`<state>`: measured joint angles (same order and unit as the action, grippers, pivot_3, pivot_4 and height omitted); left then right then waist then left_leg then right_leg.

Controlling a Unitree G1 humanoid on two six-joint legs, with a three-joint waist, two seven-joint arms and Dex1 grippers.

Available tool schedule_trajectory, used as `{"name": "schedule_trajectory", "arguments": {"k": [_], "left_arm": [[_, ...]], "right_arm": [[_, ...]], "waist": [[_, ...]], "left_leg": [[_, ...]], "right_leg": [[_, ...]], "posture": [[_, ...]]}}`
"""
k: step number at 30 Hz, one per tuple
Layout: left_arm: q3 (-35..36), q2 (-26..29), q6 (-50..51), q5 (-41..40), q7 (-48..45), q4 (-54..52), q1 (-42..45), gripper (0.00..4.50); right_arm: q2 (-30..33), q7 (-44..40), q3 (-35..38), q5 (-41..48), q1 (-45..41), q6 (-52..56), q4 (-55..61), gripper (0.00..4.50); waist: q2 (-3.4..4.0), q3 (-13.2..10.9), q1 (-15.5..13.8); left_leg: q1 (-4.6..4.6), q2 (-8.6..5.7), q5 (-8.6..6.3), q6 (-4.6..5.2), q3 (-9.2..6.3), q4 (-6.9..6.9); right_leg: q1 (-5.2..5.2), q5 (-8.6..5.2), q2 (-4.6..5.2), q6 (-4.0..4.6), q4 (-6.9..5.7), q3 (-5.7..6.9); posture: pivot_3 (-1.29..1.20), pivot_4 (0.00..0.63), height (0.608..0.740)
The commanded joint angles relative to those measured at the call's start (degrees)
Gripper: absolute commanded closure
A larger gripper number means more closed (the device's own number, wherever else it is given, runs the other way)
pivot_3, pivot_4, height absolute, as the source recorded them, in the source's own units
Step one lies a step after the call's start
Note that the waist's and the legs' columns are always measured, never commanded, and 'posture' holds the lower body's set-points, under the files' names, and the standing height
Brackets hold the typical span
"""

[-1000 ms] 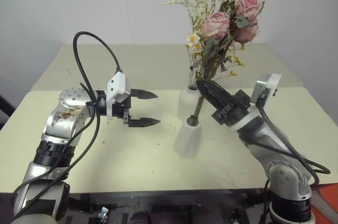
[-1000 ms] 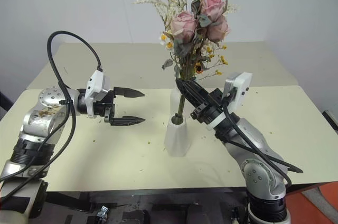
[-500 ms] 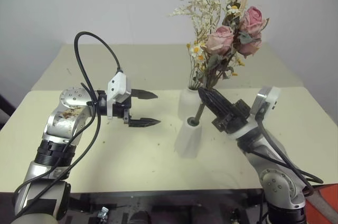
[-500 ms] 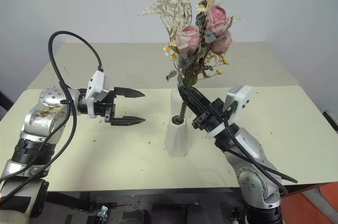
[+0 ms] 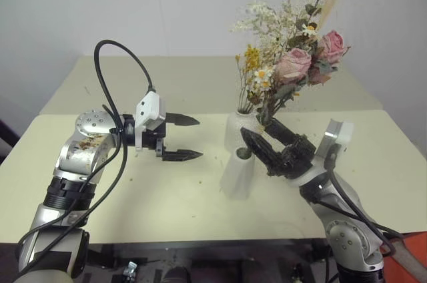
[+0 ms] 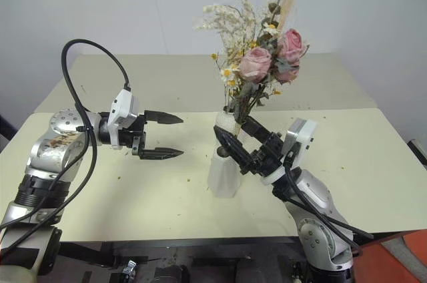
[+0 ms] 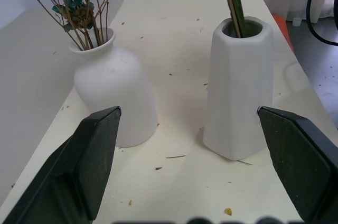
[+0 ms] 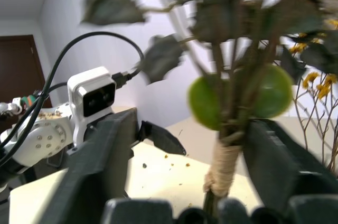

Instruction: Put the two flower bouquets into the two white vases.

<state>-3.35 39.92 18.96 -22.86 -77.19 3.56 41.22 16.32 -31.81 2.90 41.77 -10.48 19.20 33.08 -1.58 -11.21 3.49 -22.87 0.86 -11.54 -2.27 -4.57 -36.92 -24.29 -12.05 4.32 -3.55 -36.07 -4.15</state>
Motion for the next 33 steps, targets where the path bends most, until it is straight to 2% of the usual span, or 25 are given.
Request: {"name": "schedule_trajectory", "arguments": {"k": [1,10,13,18,23,29,33], "left_arm": [[0.9,0.8,-0.1,-1.3,-0.9,-1.6,0.4,0.00],[0.8,0.4,-0.5,-0.6,-1.0,-0.8,0.8,0.00],[0.9,0.4,-0.4,-0.7,-0.9,-1.0,0.7,0.00],[0.7,0.5,-0.4,-0.3,-0.9,-0.6,0.7,0.00],[0.1,0.1,-0.9,0.4,-1.0,0.4,1.5,0.00],[-0.1,0.0,-1.0,0.5,-1.1,0.7,1.6,0.00],[-0.1,-0.1,-1.2,0.7,-0.8,0.7,1.6,0.00]], "right_arm": [[0.8,-1.5,0.3,0.6,-0.1,-1.5,2.2,0.03],[3.2,-4.8,0.5,1.3,1.3,-1.4,3.2,0.03],[5.7,-6.9,-0.1,-0.9,2.2,-1.5,3.3,0.03],[9.0,-10.1,0.2,0.3,1.3,-0.3,2.5,0.03],[15.9,-14.2,0.4,-5.6,0.2,-1.8,-0.7,0.03],[25.7,-17.9,3.8,-8.7,-1.9,-0.4,-1.8,0.03],[29.0,-19.4,7.2,-6.8,-2.0,0.3,-2.6,0.03]], "waist": [[0.00,0.0,0.0],[0.00,0.0,0.0],[-0.01,0.0,-0.1],[-0.01,0.0,-0.1],[-0.02,0.0,-0.2],[-0.03,0.0,-0.4],[-0.04,0.0,-0.7]], "left_leg": [[0.01,0.00,0.00,0.00,0.00,0.00],[0.02,0.01,0.00,0.00,0.00,0.00],[0.01,-0.01,0.00,0.00,0.00,0.00],[0.03,0.00,0.00,0.00,0.00,0.00],[0.02,-0.01,0.00,0.00,0.00,-0.01],[0.01,-0.01,0.00,0.00,0.01,-0.01],[0.02,0.00,0.00,0.00,0.01,-0.02]], "right_leg": [[0.00,0.00,0.00,0.00,0.00,0.00],[0.01,0.00,-0.01,0.00,-0.01,0.00],[0.01,0.00,0.00,-0.01,0.00,0.00],[0.02,-0.01,-0.01,-0.01,-0.01,0.00],[0.02,-0.01,0.00,-0.01,0.00,0.01],[0.02,-0.01,0.00,-0.02,0.01,0.00],[0.03,-0.01,-0.01,-0.02,0.01,0.01]], "posture": [[0.00,0.150,0.740],[0.00,0.150,0.740],[0.00,0.150,0.740],[0.00,0.150,0.740],[0.00,0.150,0.740],[0.00,0.150,0.740],[0.00,0.150,0.740]]}}
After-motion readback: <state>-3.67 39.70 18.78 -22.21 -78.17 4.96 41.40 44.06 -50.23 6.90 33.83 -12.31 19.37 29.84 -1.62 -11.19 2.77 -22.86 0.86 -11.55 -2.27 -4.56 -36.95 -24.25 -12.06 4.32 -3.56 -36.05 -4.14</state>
